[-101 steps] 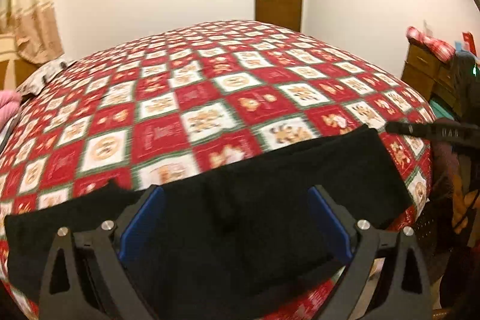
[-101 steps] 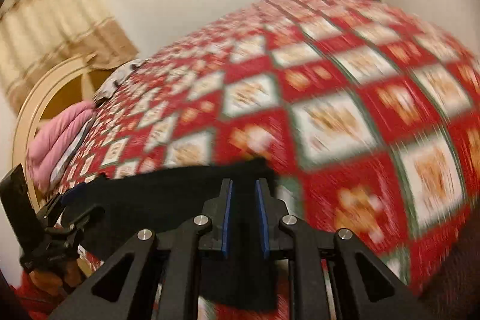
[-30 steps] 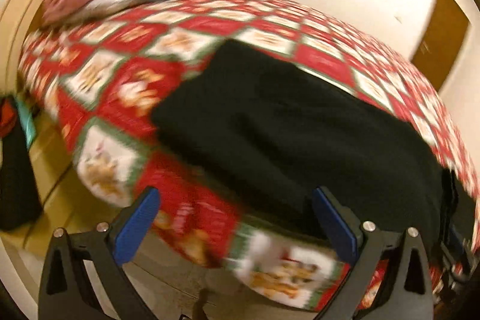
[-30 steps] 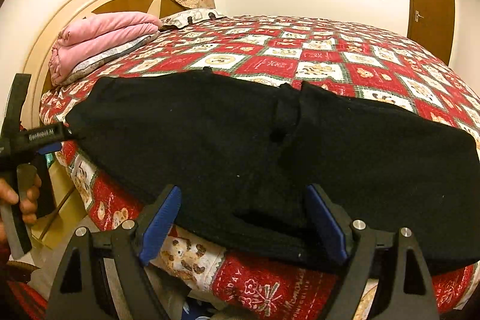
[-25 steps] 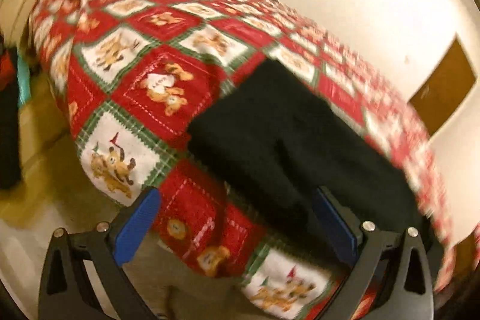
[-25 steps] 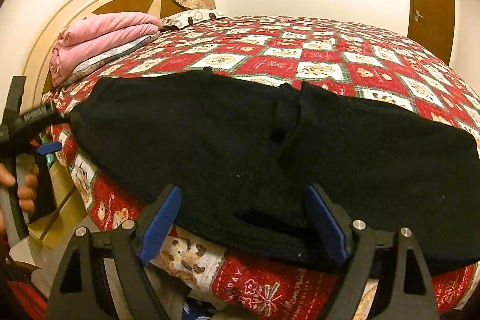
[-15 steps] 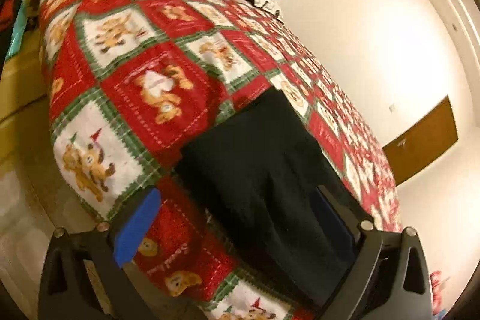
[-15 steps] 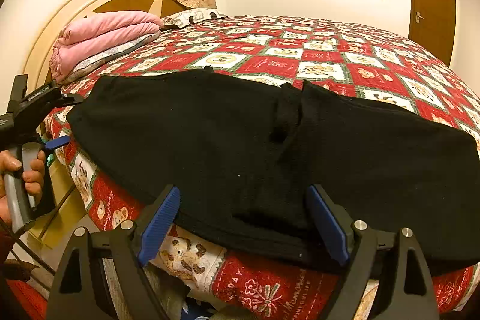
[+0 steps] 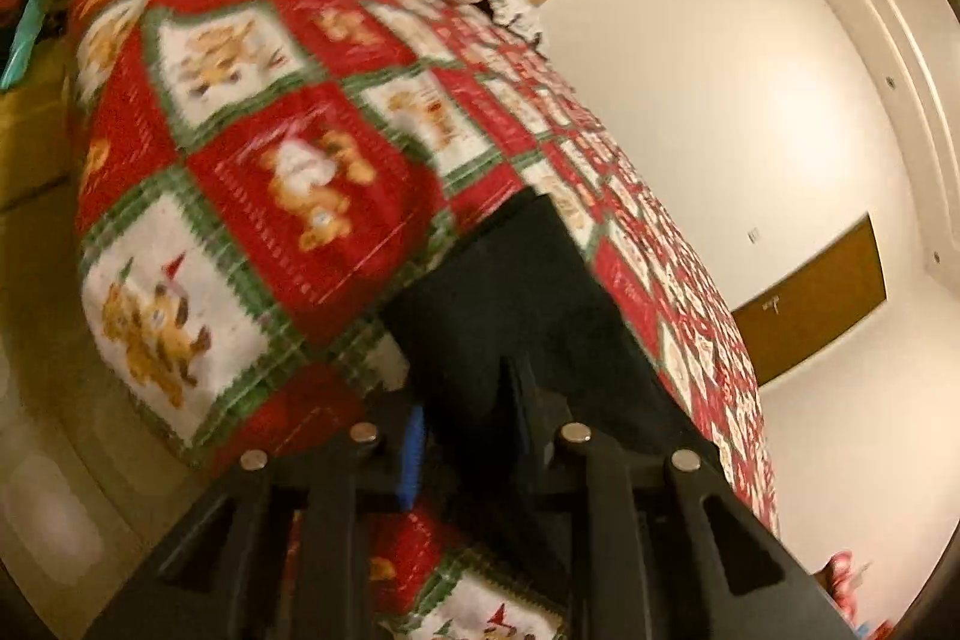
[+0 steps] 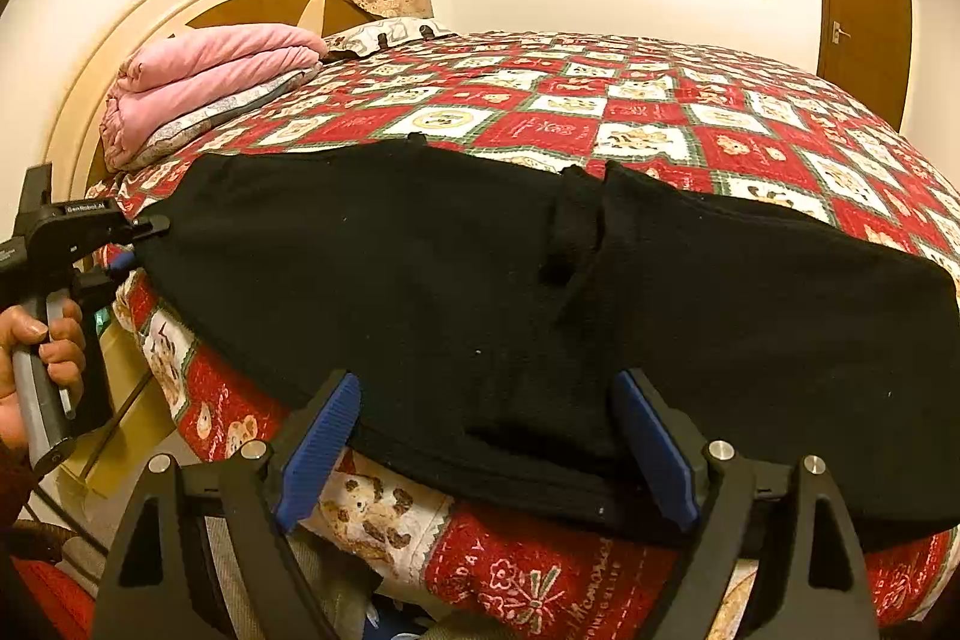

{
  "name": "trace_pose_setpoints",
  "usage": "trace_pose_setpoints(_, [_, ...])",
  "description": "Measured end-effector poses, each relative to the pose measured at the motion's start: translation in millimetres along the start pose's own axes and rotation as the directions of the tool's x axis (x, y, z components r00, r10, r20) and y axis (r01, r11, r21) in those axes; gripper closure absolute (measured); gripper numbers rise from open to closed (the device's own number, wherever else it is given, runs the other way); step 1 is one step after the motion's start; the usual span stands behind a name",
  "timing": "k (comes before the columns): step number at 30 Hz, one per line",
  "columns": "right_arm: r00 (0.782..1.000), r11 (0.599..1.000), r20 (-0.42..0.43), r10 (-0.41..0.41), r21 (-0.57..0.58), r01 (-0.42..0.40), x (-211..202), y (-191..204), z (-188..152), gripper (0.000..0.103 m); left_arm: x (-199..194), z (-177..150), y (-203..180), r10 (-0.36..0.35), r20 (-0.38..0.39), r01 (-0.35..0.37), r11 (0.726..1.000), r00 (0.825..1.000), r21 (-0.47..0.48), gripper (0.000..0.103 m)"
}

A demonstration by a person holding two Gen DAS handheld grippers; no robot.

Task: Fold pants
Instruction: 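Grasp the black pants end with the left gripper and lift it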

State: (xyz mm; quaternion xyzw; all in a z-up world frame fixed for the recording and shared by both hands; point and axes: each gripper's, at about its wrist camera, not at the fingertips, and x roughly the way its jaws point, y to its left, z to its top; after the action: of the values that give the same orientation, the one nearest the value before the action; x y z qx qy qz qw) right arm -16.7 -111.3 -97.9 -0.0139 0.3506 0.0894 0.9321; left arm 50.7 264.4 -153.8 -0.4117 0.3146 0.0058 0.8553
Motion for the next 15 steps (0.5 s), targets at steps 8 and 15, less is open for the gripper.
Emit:
trace_pose_setpoints(8, [1.0,1.0,0.0,0.0,0.0,0.0,0.3,-0.3,0.1,0.015,-7.7,-18.8,1.0,-0.01,-0.039,0.005,0.992,0.999,-0.129,0.047])
trace_pose_setpoints(15, [1.0,1.0,0.0,0.0,-0.001,0.0,0.5,-0.3,0.3,0.015,0.8,-6.8,0.9,-0.099,-0.041,0.089,0.977,0.994,-0.192,0.044])
